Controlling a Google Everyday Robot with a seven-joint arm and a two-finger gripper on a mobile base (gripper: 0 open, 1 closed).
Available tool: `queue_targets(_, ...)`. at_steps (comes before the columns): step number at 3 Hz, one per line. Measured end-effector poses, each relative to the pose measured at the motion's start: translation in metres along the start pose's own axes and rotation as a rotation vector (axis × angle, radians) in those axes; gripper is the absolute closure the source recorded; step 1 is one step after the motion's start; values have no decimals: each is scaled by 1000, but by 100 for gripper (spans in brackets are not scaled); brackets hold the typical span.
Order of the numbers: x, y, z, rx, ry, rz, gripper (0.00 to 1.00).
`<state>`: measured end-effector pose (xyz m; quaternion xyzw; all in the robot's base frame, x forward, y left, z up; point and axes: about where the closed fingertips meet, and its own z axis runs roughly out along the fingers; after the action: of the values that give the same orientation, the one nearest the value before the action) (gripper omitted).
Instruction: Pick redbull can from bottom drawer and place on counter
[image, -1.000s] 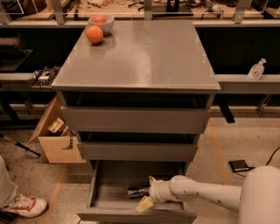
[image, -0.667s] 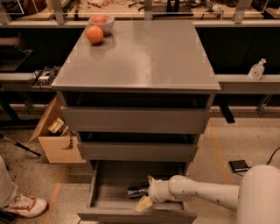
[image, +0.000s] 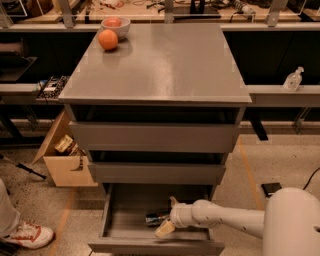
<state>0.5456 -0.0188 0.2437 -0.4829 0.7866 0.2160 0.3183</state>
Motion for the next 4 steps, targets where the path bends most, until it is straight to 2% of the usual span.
queue_targets(1, 9, -9, 14, 6, 20, -5, 0)
queue_targets(4, 29, -26, 90, -38, 41, 31, 0)
